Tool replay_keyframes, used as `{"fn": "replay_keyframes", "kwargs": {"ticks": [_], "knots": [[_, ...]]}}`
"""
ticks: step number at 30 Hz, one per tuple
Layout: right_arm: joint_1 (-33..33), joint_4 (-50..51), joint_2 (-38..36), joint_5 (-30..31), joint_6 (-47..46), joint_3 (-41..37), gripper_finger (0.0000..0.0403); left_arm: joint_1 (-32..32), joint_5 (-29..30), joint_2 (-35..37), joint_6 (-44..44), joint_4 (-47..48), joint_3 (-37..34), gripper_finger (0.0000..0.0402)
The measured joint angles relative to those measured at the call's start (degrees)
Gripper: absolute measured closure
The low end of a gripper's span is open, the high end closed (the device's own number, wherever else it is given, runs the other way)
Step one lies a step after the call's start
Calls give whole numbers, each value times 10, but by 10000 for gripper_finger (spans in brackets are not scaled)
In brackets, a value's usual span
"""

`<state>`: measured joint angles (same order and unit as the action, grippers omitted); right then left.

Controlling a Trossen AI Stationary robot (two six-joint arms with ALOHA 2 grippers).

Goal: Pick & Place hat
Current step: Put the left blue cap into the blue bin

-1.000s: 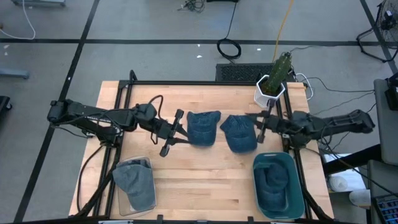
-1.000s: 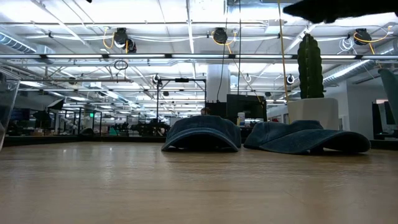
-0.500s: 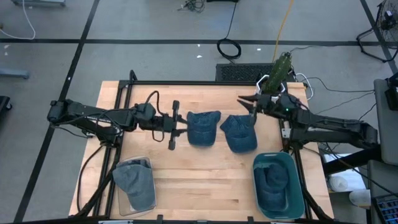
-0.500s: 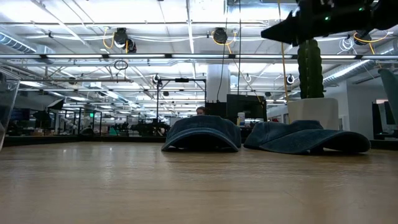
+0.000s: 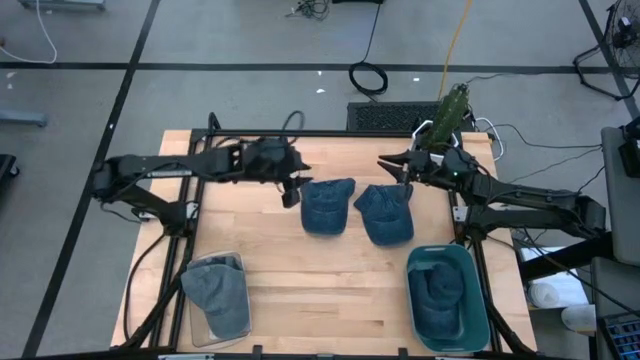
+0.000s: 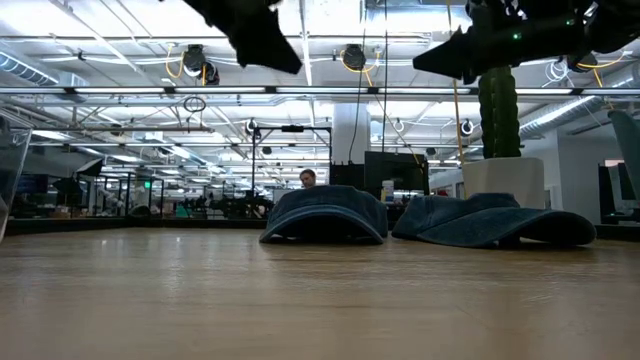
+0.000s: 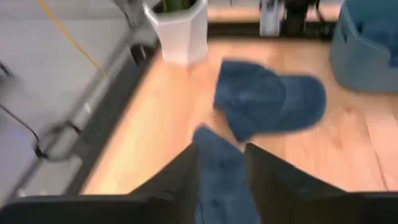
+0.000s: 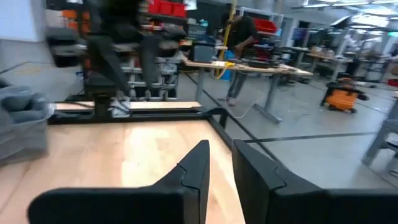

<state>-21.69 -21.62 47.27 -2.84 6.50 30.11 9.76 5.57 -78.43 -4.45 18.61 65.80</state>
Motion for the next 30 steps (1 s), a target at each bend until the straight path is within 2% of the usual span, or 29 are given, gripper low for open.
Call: {"fn": "replay_keyframes", "kwargs": {"ticks": [3,6,12,20,30], "knots": [[0,5,0,-32,0,0,344,23,-47,-40,27,76,34,210],[0,-2,-3,-34,0,0,344,37,-85,-76,22,115,41,161],[0,0,-14,-34,-15,0,344,43,-90,-154,4,95,42,103],[0,-23,-14,-33,-10,0,344,24,-102,-243,-46,66,42,89],[0,-36,-14,-32,13,0,344,12,-100,-263,-74,48,42,113]]}}
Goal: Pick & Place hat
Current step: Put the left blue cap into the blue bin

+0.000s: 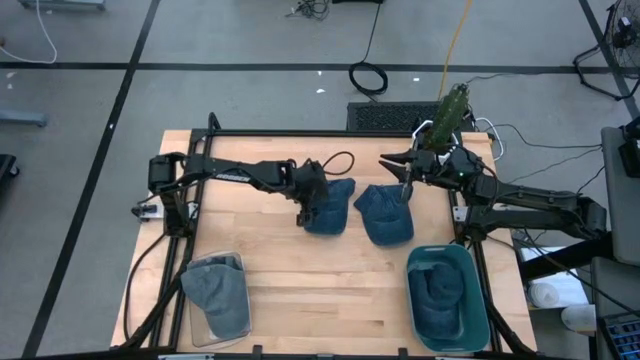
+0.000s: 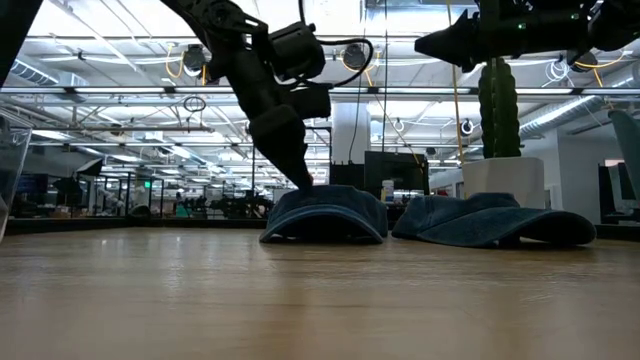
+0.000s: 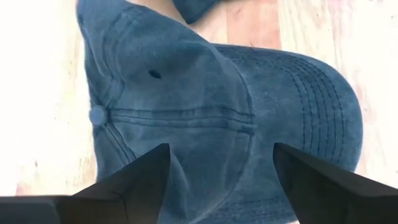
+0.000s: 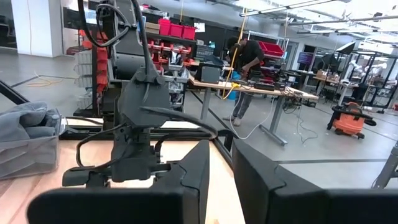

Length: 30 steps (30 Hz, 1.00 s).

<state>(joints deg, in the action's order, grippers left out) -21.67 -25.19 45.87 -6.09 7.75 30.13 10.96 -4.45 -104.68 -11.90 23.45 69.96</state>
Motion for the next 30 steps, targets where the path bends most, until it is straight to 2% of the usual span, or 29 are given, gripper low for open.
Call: {"fn": "replay_keyframes", "kwargs": {"ticks": [8,12,22,30], "knots": [[0,2,0,0,0,0,344,0,13,0,15,0,0,145],[0,7,0,0,0,0,344,0,31,0,17,3,0,182],[0,15,0,0,-2,0,344,0,31,0,17,3,0,291],[0,18,0,0,-11,0,344,0,31,0,33,12,0,324]]}}
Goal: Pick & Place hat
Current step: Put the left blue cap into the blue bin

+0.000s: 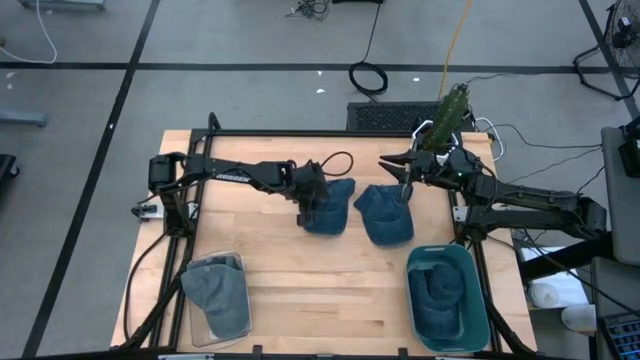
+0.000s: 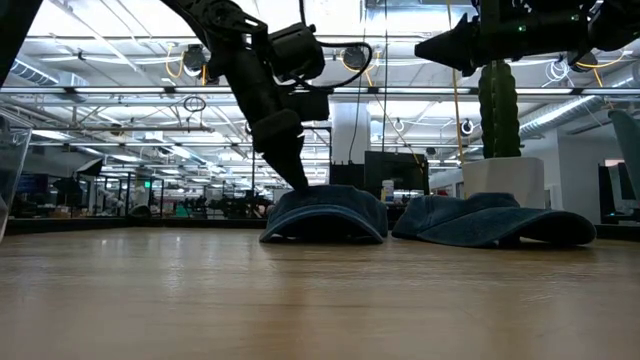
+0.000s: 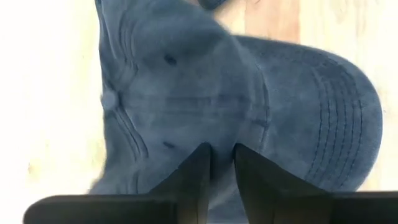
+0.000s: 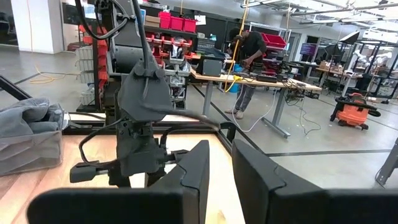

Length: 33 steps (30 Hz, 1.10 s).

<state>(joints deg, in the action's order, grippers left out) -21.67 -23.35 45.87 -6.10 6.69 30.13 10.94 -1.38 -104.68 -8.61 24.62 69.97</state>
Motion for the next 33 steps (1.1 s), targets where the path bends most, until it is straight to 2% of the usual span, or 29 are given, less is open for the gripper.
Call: {"fn": "replay_keyframes", "kwargs": {"ticks": [5,11,22,29,33], "knots": [[0,0,0,0,0,0,344,3,-1,-4,37,41,0,305],[0,-1,0,0,0,0,344,7,0,-8,46,19,0,268],[0,0,0,0,0,0,344,12,-16,-12,92,42,0,220],[0,0,0,0,0,0,344,14,-16,-12,90,42,0,177],[0,0,0,0,0,0,344,14,-16,-12,70,43,0,168]]}}
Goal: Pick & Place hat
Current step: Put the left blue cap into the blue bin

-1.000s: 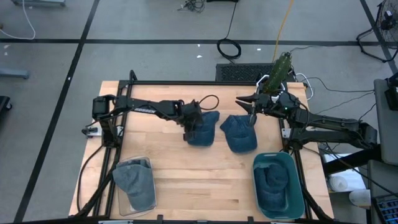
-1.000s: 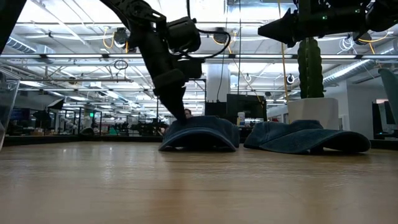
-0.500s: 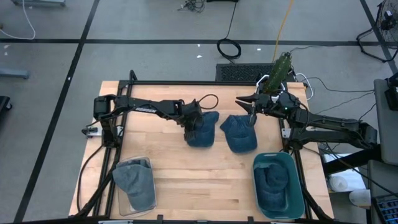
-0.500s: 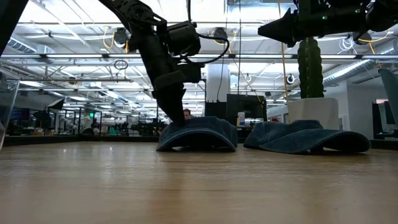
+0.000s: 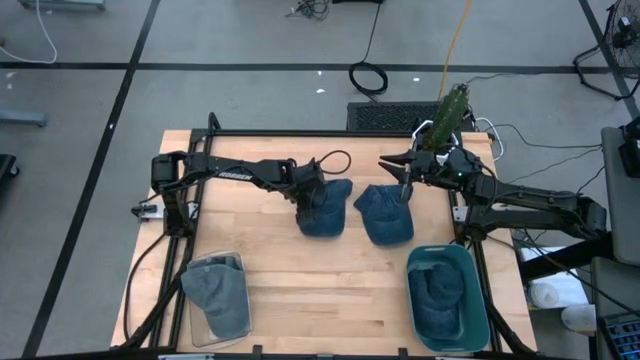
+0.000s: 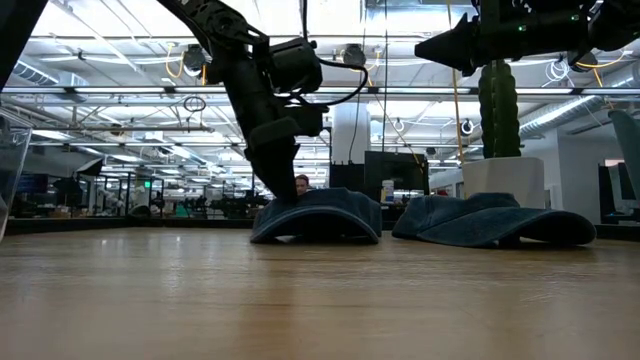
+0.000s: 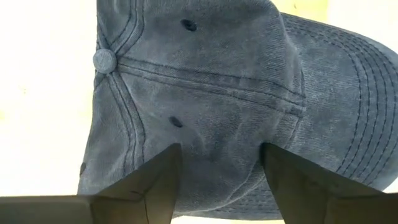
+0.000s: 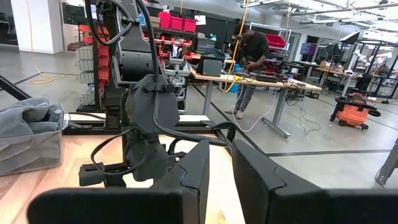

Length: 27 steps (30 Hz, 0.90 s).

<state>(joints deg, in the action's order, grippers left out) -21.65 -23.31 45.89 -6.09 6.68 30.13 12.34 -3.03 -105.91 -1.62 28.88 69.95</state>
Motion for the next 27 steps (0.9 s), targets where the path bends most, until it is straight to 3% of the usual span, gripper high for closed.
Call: {"fn": "replay_keyframes", "kwargs": {"ticks": [11,15,21,24,27], "knots": [[0,0,0,0,0,0,344,-1,-2,0,-16,0,0,209],[0,0,0,0,0,0,344,-2,-4,1,-19,-1,-10,261],[0,0,0,0,0,0,344,-2,-22,3,-47,-58,-75,387],[0,0,0,0,0,0,344,-8,-19,4,-51,-116,-111,389],[0,0,0,0,0,0,344,-29,21,4,-71,-126,-115,396]]}}
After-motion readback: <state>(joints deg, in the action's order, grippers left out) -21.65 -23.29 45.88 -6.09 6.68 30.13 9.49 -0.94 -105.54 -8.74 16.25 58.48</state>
